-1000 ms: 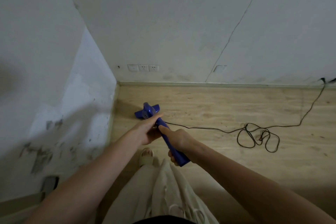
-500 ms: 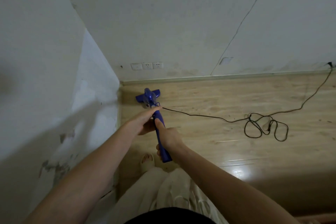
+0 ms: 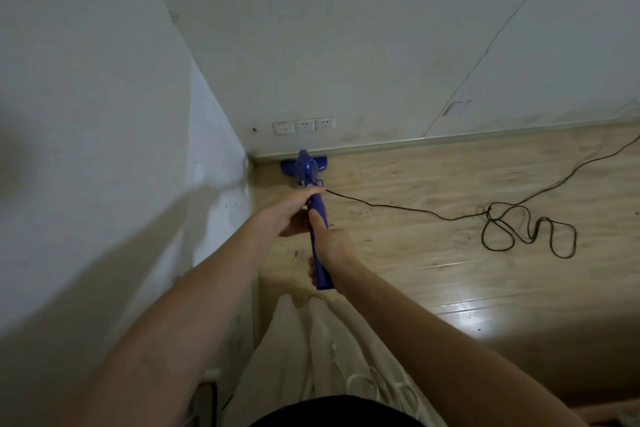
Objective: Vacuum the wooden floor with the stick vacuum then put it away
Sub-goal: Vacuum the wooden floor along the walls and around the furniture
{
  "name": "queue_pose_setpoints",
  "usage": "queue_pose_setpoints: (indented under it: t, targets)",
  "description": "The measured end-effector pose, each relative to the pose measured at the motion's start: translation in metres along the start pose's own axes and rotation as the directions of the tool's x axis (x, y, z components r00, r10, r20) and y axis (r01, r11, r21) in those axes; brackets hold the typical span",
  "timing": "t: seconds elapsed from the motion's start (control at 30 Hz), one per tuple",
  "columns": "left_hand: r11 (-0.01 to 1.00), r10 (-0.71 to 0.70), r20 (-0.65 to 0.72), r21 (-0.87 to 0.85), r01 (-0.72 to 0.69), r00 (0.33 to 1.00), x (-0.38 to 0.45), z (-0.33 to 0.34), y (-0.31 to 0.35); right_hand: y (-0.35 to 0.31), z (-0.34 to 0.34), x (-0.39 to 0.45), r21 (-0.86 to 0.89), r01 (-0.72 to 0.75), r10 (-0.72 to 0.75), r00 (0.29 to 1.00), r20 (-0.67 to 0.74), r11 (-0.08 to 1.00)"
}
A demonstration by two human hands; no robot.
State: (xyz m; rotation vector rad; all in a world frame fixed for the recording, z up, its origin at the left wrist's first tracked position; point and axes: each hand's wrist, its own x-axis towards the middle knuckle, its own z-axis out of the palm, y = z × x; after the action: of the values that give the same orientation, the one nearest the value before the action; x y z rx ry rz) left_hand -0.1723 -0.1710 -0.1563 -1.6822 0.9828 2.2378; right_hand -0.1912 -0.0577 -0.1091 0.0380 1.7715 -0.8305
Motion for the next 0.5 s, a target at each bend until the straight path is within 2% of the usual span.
queue_pose_setpoints:
  t: [0.27, 0.5]
  targets:
    - [0.994, -0.108, 0.043, 0.021, 0.107, 0.993, -0.006, 0.016, -0.024, 0.013, -0.026, -0.037, 0.026, -0.067, 0.066, 0.997, 0.027, 0.997]
    - [0.996, -0.066, 0.057, -0.054, 0.069, 0.996, 0.001, 0.014, -0.009, -0.001, -0.026, -0.021, 0.030, -0.024, 0.024, 1.000, 0.003, 0.999]
